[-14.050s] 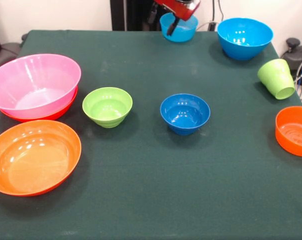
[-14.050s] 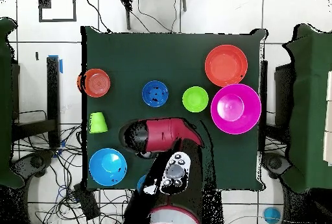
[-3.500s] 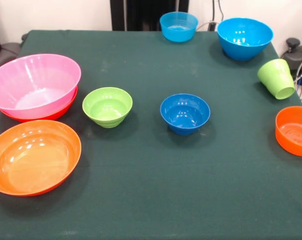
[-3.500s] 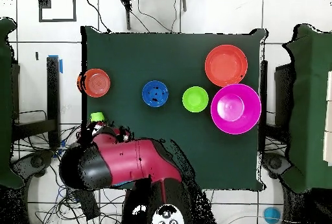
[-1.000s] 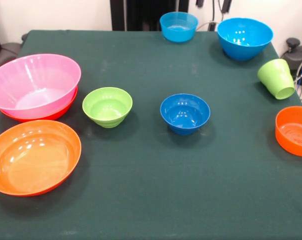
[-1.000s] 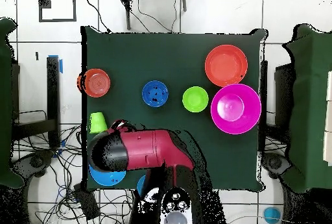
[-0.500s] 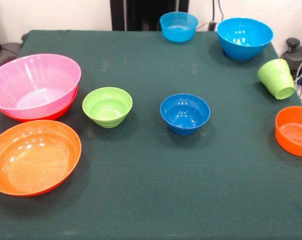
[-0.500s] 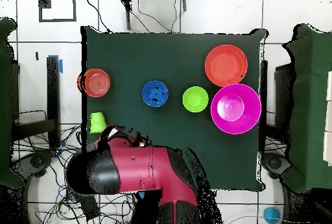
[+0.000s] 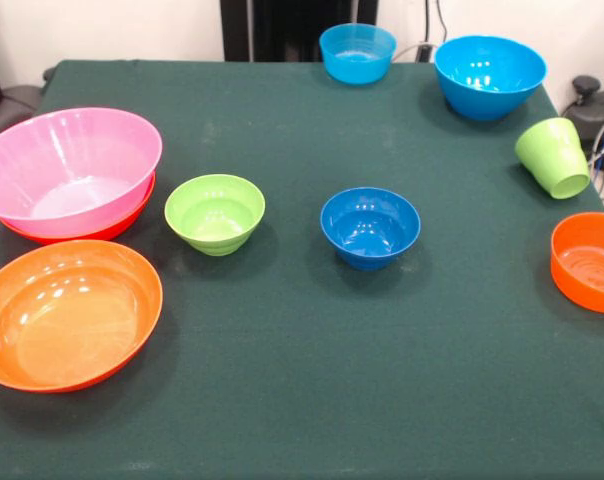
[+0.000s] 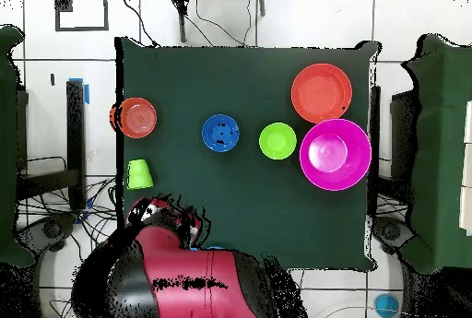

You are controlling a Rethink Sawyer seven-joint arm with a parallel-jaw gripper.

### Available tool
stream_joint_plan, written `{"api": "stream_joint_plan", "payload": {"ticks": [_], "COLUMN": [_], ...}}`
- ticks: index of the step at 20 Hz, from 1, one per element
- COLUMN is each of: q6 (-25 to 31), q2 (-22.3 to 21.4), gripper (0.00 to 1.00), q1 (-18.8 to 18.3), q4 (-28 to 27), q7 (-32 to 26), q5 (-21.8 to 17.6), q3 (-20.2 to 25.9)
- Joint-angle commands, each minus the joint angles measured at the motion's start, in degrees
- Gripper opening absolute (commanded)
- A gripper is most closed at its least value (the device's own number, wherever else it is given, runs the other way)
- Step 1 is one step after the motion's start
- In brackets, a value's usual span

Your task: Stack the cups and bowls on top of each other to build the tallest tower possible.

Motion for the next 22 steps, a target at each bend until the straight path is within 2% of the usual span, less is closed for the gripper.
{"api": "stream_joint_plan", "payload": {"ticks": [1, 7, 10, 12, 13, 18, 22], "q6": [8.1, 7.9, 7.9, 5.7, 4.3, -4.6, -9.0], "q2": [-3.2, -1.9, -3.4, -3.1, -2.4, 6.2, 10.5], "gripper": [1.0, 1.0, 1.0, 1.0, 1.0, 1.0, 1.0], "q1": [-0.3, -1.5, -1.4, -1.9, -2.1, -2.0, -1.0], "q4": [7.8, 7.2, 8.7, 10.4, 11.0, 11.0, 10.2], "q7": [-10.9, -11.7, -12.2, -12.7, -12.1, -5.1, -1.2], "q5": [0.9, 0.5, 0.7, -0.1, -0.7, -9.1, -12.7], "q3": [3.4, 4.7, 4.6, 4.7, 4.7, 4.0, 2.7]}}
